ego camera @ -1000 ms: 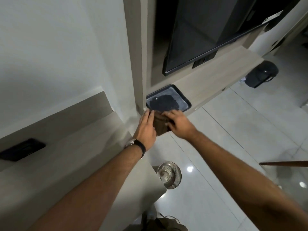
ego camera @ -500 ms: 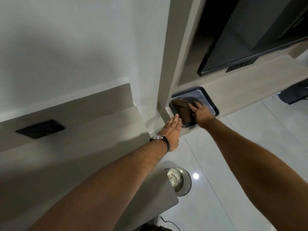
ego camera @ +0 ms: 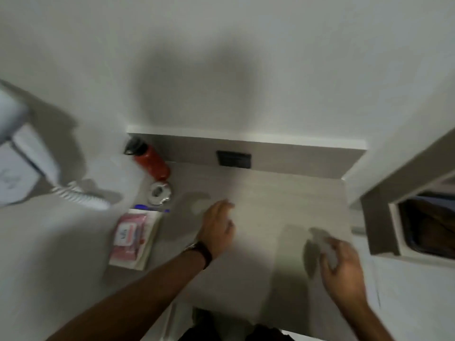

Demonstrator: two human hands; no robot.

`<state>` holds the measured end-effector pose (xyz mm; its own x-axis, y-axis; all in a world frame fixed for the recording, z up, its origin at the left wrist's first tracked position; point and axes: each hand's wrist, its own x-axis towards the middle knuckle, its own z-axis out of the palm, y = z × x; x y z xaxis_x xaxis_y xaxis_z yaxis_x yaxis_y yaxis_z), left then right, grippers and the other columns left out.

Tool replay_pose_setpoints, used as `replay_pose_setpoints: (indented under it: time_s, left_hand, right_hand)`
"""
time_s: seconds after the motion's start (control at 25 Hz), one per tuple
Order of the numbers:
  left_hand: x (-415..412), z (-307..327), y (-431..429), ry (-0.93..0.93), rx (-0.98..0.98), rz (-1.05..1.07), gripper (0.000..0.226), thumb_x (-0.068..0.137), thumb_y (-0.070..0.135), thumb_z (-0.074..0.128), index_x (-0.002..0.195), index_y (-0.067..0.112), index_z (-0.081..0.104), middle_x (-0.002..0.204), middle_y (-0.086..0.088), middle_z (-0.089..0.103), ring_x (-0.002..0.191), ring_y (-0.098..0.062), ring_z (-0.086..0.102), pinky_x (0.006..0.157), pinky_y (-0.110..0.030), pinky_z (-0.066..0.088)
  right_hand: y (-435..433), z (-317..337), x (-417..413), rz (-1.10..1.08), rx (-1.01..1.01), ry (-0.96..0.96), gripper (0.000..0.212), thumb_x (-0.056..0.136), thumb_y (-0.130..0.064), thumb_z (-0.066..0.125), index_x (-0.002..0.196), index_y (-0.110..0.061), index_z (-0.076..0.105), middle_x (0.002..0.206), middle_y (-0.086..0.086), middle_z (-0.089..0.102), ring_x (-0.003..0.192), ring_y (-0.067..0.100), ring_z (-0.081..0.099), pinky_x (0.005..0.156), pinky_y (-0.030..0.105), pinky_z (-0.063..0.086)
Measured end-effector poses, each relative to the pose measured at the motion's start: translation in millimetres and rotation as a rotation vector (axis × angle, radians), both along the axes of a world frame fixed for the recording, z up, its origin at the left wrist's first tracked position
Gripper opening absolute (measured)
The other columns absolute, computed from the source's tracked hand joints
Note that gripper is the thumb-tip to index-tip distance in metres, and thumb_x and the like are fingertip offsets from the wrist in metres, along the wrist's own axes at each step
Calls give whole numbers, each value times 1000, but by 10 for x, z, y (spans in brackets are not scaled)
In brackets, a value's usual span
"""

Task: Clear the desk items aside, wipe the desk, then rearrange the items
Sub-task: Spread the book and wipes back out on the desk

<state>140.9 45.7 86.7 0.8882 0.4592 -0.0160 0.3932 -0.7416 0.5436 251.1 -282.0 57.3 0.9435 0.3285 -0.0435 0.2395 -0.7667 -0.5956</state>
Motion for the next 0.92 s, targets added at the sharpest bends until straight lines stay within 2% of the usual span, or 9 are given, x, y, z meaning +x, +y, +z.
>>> replay_pose_setpoints:
  time_s: [0.08,0.16,0.24,0.32,0.44,0.52,0.72,0.8,0.92]
  left_hand:
    - [-632,34,630,20,89,222,42,78,16,57,120,14,60,123,-11,61,116,-33,58,103,-42,45]
    - [-1144,44,1120,83,149,438,40,77,22,57,115,9,61,115,-18,63,107,-40,59,95,-47,49]
    - [-1505,17,1476,154,135,566,45,79,26,62,118,4,58,116,-24,60,109,-44,57,97,-52,48]
    - [-1747,-28,1699,215,83,640,60,79,31,72,127,2,52,126,-25,56,119,-45,53,103,-54,46]
    - [-1909,-92,1846,288,-15,646,92,69,41,83,141,4,39,140,-22,48,129,-42,47,108,-53,44]
    - [-1938,-141,1886,294,-48,610,101,64,41,86,143,6,34,142,-21,47,129,-41,48,106,-53,46]
    - [-1945,-245,1970,293,-52,567,102,69,49,82,146,4,32,138,-21,51,125,-39,53,102,-50,49]
    - [-1979,-266,1992,276,-41,545,97,74,56,76,145,5,35,134,-20,55,121,-38,56,100,-48,50]
    - [-2074,-268,2013,183,-46,528,82,75,50,78,135,6,43,124,-20,61,111,-39,61,92,-47,54]
  right_hand:
    - [735,-5,-549,10,166,211,23,93,-5,69,114,-16,69,108,7,73,99,34,72,92,45,59]
    - [1394,-33,-982,77,266,405,21,97,-3,69,115,-12,75,110,4,79,101,26,76,93,41,60]
    - [1978,-92,-1275,196,227,533,22,96,-1,69,116,-5,76,116,8,78,111,27,74,102,39,56]
    - [2524,-49,-1510,295,117,680,26,95,-9,69,121,-9,74,118,8,76,114,27,72,102,35,57]
    - [3207,-31,-1762,316,64,835,32,95,-18,70,126,-13,71,119,7,75,115,26,72,98,30,57]
    - [3579,-85,-1873,254,88,861,32,94,-19,75,124,-9,73,119,12,77,114,28,73,96,29,56]
    - [4231,-184,-2139,119,160,845,36,93,-36,78,117,-9,79,114,9,80,106,28,76,94,38,62]
    - [4380,-234,-2237,19,219,880,39,92,-34,78,122,-10,79,115,11,80,103,28,77,93,41,63]
    - [4491,-244,-2346,-38,272,986,42,96,-28,75,133,-9,72,124,16,77,99,28,73,92,38,62]
